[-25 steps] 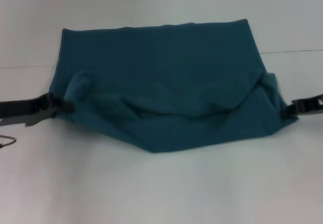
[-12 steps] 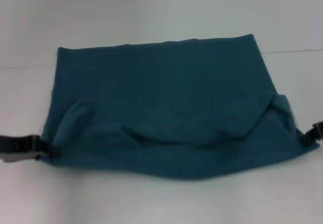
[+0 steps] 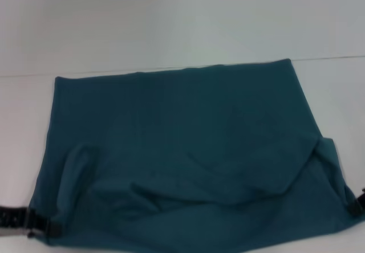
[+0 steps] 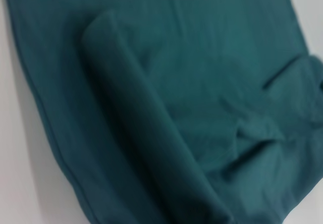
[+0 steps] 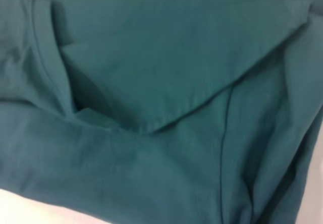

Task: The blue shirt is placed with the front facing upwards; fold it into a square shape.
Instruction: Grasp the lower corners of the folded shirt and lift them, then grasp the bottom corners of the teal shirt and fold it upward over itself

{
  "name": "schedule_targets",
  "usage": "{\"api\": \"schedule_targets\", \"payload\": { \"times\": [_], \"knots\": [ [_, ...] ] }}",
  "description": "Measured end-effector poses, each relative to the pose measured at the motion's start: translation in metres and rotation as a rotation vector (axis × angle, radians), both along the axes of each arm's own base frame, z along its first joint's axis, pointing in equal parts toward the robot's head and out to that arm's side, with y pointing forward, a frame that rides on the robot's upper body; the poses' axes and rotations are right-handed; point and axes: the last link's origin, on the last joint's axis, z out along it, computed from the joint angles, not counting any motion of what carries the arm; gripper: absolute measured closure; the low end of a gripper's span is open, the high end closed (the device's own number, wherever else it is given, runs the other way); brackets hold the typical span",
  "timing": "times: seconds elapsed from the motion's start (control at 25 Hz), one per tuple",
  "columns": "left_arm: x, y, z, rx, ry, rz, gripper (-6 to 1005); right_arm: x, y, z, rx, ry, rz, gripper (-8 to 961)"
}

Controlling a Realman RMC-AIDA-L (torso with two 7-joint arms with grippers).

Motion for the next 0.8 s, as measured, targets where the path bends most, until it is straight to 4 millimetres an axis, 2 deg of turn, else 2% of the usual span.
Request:
{"api": "schedule_targets", "payload": {
  "times": [0.52,0.68,0.8],
  "knots": [
    [-0.013,-0.029,-0.009,-0.159,0.072,0.037,957,0.009,-0.027,-0.004,-0.103,0.001,-0.035,861],
    [-0.014,-0.032,-0.009,-0.173,0.078,0.034,957,0.008,-0.032,-0.004,-0.127,0.026,-0.03,857],
    [-0.008,-0.025,-0.005,-0.153,0.055,-0.001,957,0.001,-0.029,0.0,-0.097,0.098,0.005,853]
  ]
}}
